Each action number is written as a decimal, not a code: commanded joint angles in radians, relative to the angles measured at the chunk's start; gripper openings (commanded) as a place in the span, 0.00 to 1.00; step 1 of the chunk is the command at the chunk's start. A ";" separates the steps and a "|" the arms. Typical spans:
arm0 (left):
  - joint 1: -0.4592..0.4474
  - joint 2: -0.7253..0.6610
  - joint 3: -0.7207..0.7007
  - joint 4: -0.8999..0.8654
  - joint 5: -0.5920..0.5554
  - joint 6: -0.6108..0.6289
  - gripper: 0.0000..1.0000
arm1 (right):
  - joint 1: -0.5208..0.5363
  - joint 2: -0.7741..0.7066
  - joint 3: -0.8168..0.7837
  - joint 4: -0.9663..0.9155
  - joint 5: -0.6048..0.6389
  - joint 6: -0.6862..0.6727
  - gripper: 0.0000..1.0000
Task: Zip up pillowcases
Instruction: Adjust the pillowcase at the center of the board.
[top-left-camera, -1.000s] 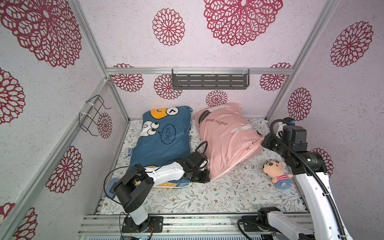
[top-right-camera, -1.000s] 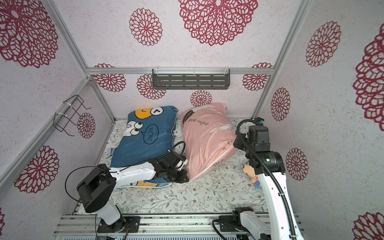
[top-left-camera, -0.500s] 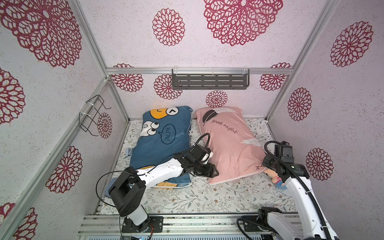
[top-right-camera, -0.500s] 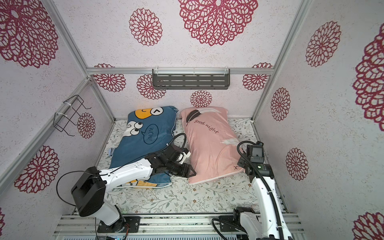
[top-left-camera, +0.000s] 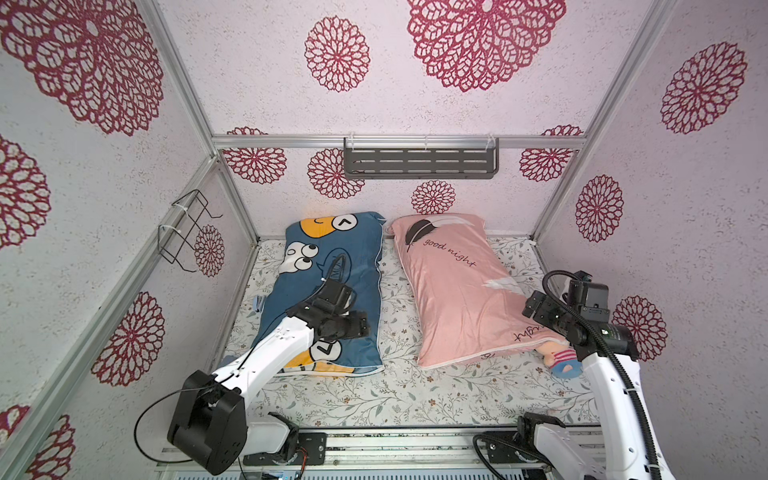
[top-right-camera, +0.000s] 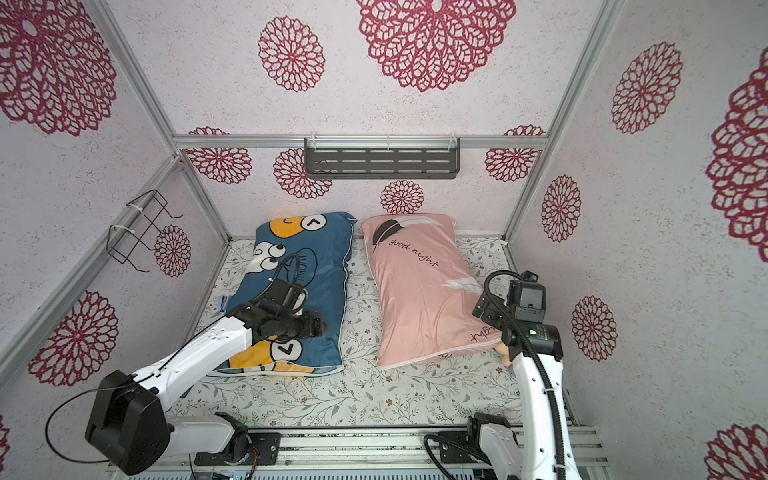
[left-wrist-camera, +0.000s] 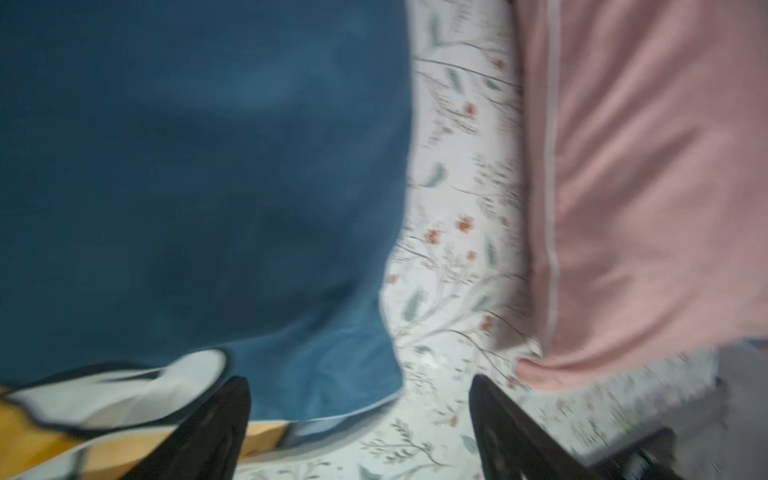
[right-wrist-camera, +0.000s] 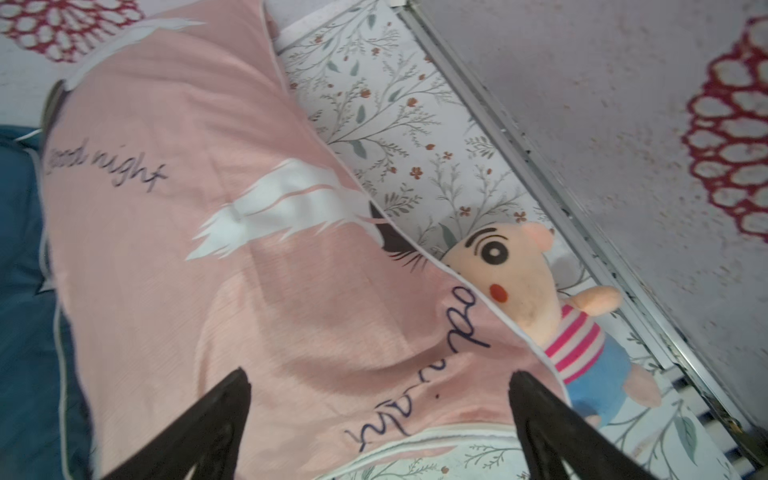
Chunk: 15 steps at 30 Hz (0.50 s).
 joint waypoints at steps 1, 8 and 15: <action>0.101 -0.099 -0.029 -0.123 -0.326 0.002 0.94 | 0.091 -0.025 0.031 -0.070 -0.179 -0.040 0.99; 0.479 -0.114 -0.087 0.124 -0.396 0.045 0.98 | 0.413 0.037 -0.122 0.041 -0.223 0.029 0.96; 0.575 0.163 -0.072 0.294 -0.262 0.034 0.98 | 0.478 0.086 -0.212 0.182 -0.255 0.091 0.88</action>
